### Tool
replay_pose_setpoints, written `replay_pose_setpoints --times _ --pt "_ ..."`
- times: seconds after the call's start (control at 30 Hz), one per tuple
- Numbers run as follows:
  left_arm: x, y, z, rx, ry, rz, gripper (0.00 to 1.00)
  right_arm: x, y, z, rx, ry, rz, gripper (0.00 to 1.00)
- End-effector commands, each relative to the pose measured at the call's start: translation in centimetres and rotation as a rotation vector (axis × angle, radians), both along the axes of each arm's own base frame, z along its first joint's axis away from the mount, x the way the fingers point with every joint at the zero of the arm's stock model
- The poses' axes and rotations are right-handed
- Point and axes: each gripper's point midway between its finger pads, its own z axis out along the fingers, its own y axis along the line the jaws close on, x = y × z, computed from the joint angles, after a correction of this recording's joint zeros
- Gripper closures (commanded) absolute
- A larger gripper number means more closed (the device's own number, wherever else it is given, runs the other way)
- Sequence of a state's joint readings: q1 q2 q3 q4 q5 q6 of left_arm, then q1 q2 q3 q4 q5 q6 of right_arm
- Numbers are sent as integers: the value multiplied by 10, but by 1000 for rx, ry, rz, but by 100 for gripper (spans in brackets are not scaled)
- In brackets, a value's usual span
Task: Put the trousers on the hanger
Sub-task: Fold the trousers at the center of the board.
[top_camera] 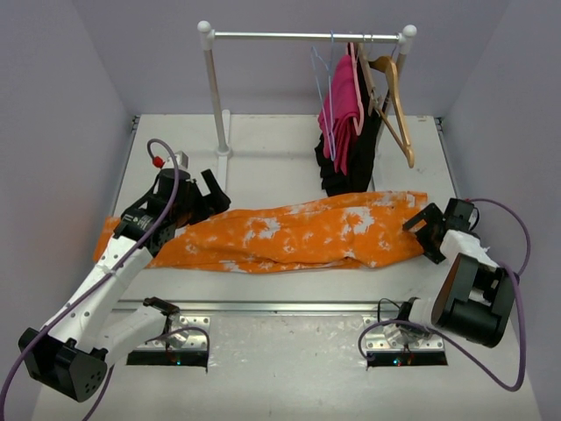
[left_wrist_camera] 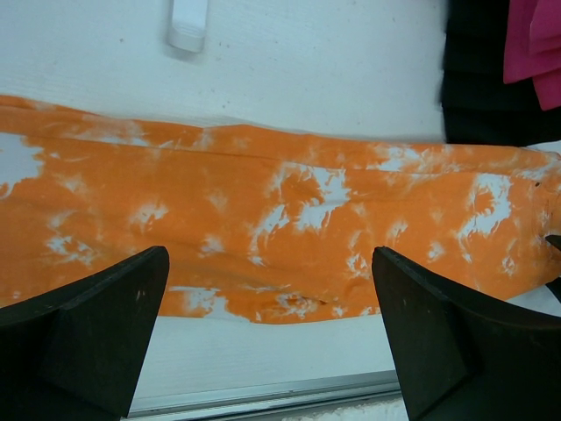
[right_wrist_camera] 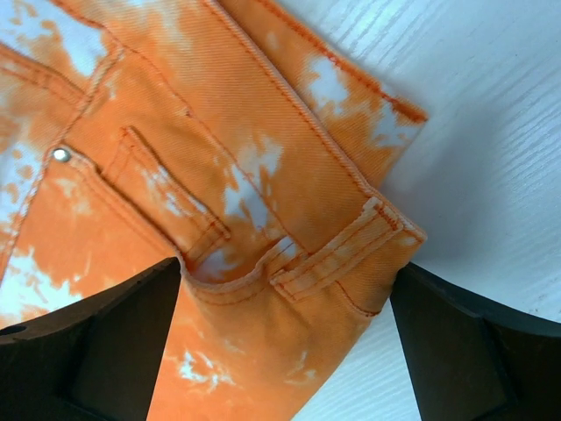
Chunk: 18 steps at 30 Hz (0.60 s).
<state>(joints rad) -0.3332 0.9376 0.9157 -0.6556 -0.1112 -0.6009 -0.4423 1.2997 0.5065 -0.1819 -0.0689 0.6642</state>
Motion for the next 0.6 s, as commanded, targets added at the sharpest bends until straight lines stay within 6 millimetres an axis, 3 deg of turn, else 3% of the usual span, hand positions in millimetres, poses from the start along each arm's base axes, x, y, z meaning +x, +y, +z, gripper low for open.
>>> replay_pose_setpoints --times 0.0,0.17,0.37,0.4,0.5,0.57 --pt "4 -5 9 1 -32 -29 0 15 -3 9 10 -20 -9 1" --pt "4 -5 8 -2 -34 -32 0 -9 -7 -29 19 145 -72 1" --pt "3 -4 5 12 -32 -37 0 -16 -8 -50 44 235 -111 3" --pt "3 -4 4 16 -32 -38 0 -12 -8 -50 46 216 -108 16" --pt "2 -2 0 30 -31 -43 0 9 -4 -42 71 127 -54 70" --pt "2 -1 -4 39 -26 -45 0 20 4 -33 107 67 -12 90"
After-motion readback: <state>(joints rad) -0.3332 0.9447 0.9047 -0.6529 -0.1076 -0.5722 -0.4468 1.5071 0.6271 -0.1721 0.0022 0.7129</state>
